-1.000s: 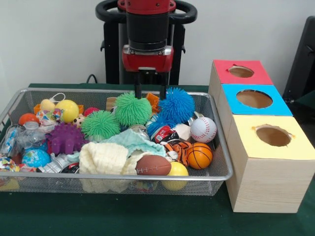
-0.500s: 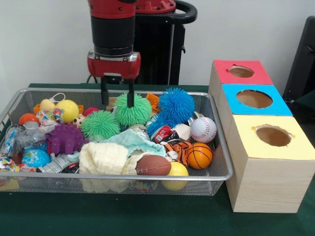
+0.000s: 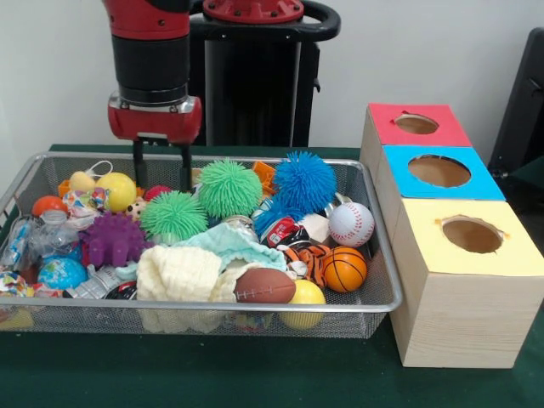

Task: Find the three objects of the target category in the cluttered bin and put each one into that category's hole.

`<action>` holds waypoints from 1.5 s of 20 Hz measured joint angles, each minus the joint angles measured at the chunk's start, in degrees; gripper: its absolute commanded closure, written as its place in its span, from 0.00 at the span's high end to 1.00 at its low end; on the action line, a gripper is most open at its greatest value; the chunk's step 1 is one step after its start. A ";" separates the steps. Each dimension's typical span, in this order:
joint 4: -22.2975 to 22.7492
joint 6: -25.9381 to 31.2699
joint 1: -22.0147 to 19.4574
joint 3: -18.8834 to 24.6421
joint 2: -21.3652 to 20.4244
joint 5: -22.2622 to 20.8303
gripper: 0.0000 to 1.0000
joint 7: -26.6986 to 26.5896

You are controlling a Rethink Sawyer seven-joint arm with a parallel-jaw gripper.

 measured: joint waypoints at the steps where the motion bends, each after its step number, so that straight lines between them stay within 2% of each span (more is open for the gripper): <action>1: -0.01 0.27 -0.68 0.30 -0.04 -0.53 1.00 0.00; 13: -0.08 4.43 -8.77 3.58 -0.29 -5.95 1.00 0.00; 18: -0.27 4.88 -12.72 4.93 0.44 -10.10 1.00 -0.01; 30: -0.40 4.73 -16.74 5.94 4.58 -17.61 1.00 0.00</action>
